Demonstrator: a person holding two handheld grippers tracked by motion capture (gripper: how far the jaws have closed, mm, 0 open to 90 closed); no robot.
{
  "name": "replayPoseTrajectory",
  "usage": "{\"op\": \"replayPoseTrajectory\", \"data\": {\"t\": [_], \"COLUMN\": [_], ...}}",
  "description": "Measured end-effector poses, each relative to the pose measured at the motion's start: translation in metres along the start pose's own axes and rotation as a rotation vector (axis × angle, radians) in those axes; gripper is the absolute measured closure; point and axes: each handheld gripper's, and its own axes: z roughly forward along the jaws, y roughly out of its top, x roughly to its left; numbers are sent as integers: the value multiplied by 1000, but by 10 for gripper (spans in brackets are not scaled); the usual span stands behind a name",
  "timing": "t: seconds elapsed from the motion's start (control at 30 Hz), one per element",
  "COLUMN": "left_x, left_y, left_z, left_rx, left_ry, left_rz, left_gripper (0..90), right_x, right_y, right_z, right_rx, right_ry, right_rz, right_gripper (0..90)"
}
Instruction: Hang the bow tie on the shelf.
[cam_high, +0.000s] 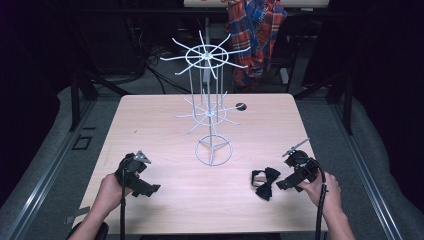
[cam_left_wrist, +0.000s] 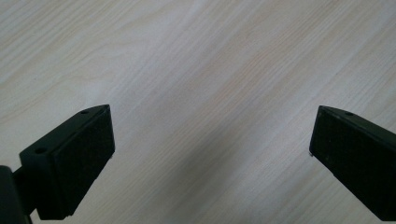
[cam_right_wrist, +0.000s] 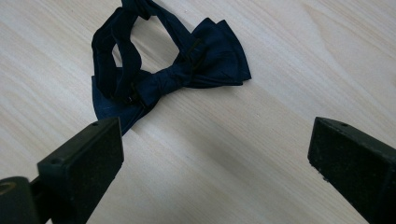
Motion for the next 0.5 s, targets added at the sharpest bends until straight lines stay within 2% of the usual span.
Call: {"op": "replayPoseTrajectory", "data": {"t": [0.1,0.17,0.3,0.33,0.37,0.4,0.5], "left_x": [-1,-1,-1,0,0,-1,-2], "left_y": [0,-1,-2,-2,-2,-1,0], "left_z": [-1,-1,-2,-2,-2,-2,-2], "left_rx": [0,-2,-4,-4,-6,-9,-6], "left_ry": [0,-1,-2,0,-1,4,-5], "left_rz": [3,1,1,0,-2,-1,6], "left_gripper": [0,0,0,0,0,0,0], "right_x": [0,2,2,3,4,4,5], "right_y": [1,0,3,4,4,5,5], "right_z": [-1,-2,-5,-5,-3,-3,-2], "right_rx": [-10,-47,-43,-34,-46,-31,-28], "right_ry": [1,3,8,-8,2,-5,0], "right_rz": [-25,-9,-28,-38,-27,-40,-41], "right_gripper": [43,37,29,28,27,26,24]}}
